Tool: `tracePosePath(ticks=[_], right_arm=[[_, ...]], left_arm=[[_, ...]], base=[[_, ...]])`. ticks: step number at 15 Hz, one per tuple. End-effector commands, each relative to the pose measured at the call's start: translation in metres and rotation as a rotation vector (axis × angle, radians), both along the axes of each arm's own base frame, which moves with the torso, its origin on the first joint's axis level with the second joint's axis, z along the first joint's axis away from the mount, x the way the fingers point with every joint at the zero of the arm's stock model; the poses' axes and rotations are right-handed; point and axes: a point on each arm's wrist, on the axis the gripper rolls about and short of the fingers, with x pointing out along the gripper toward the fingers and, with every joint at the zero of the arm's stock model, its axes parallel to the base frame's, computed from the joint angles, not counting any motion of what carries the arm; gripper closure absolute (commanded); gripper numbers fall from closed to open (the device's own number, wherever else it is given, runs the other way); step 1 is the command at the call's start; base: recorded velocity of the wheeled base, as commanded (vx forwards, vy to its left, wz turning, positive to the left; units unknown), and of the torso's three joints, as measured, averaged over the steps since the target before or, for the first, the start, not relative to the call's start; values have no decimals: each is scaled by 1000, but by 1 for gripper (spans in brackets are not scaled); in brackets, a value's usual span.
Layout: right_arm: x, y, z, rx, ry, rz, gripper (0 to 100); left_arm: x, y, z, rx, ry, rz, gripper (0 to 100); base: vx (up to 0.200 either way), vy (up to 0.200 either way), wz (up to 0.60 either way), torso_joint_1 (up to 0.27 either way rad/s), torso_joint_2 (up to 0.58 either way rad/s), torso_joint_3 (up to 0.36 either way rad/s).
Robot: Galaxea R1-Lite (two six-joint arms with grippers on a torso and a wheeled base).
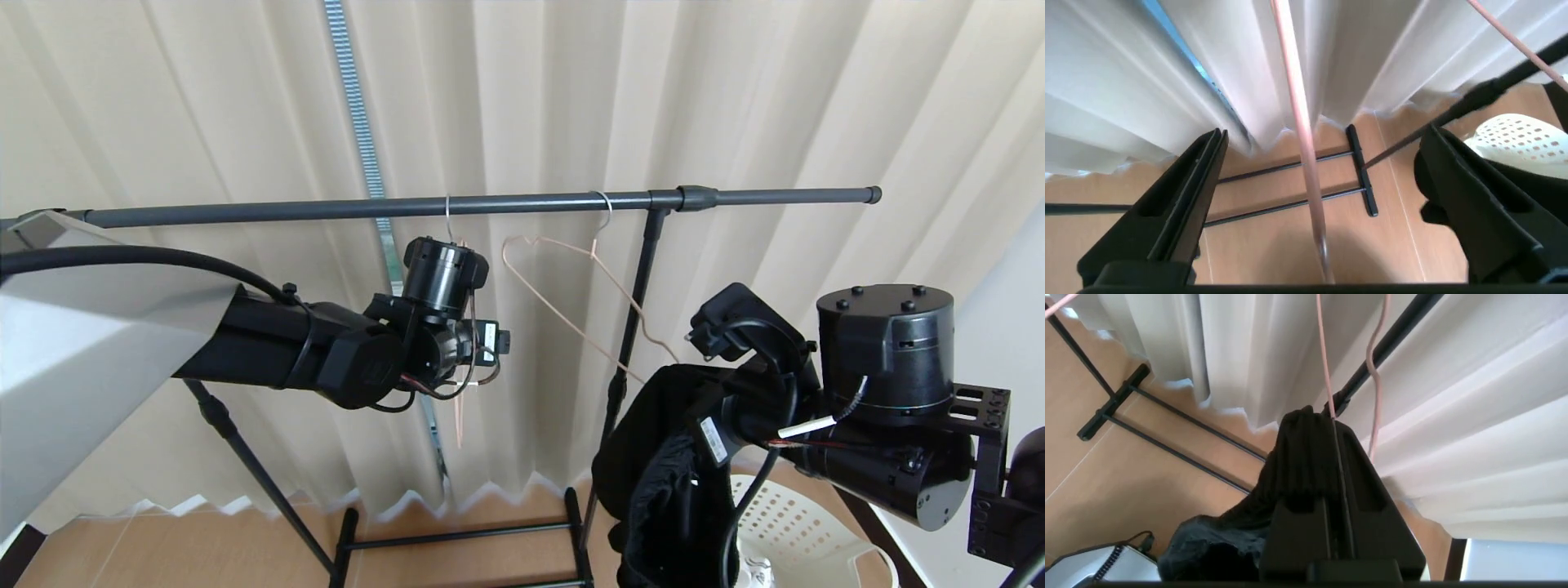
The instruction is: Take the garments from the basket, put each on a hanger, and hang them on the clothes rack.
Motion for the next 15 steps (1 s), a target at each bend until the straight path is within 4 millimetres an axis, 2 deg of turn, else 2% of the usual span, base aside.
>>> tracePosePath(ticks=[1, 2, 3, 8, 13, 15], right_arm=[[0, 0, -1, -1, 1, 1, 100], [0, 0, -1, -1, 1, 1, 100], [0, 1, -1, -1, 1, 2, 100], [0, 1, -2, -5, 5, 3, 100], [-2, 2, -3, -9, 7, 11, 100], [-2, 2, -2, -8, 5, 11, 100]], left_arm=[[6, -4, -13, 14, 20, 3, 0], [7, -4, -13, 16, 21, 5, 0], [6, -4, -14, 17, 24, 5, 100], [5, -3, -12, 12, 19, 14, 100], [1, 2, 6, -8, -18, 22, 100], [-8, 4, 18, -13, -39, 10, 100]], base=[[0, 0, 0, 0, 0, 0], [0, 0, 0, 0, 0, 0], [0, 0, 0, 0, 0, 0], [0, 0, 0, 0, 0, 0], [0, 0, 0, 0, 0, 0], [0, 0, 0, 0, 0, 0]])
